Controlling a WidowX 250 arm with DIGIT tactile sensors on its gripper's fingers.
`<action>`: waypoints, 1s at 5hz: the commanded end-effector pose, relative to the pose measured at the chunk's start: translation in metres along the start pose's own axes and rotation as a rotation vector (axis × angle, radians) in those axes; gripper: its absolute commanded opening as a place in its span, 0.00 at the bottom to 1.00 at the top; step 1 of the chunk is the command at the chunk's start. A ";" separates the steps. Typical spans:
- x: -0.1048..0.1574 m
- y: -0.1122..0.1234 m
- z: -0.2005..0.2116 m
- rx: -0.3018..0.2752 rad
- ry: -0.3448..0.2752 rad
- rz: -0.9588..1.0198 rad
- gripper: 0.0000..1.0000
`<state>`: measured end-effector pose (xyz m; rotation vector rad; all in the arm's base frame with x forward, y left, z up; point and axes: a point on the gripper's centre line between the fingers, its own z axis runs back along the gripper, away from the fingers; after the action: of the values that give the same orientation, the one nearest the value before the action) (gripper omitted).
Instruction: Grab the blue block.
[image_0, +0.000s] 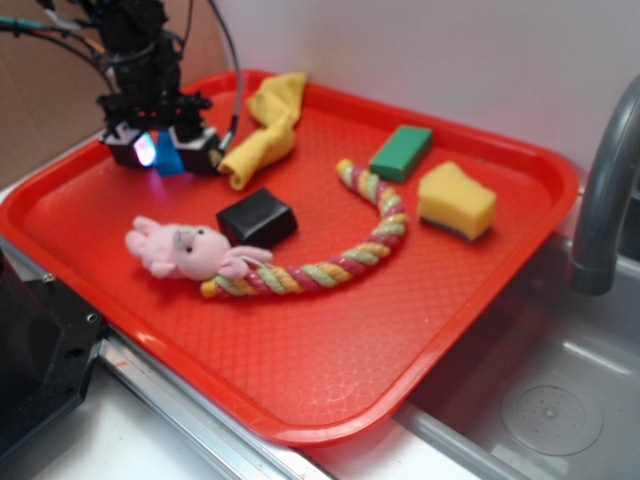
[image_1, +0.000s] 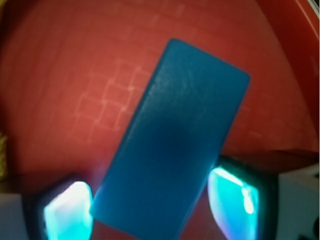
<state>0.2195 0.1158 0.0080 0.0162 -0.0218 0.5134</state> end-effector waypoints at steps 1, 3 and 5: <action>-0.011 0.009 -0.007 0.088 0.016 0.233 1.00; -0.009 0.005 -0.010 0.105 0.057 0.186 0.00; -0.038 -0.044 0.053 -0.006 -0.006 -0.198 0.00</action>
<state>0.2068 0.0530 0.0476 -0.0012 0.0293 0.3350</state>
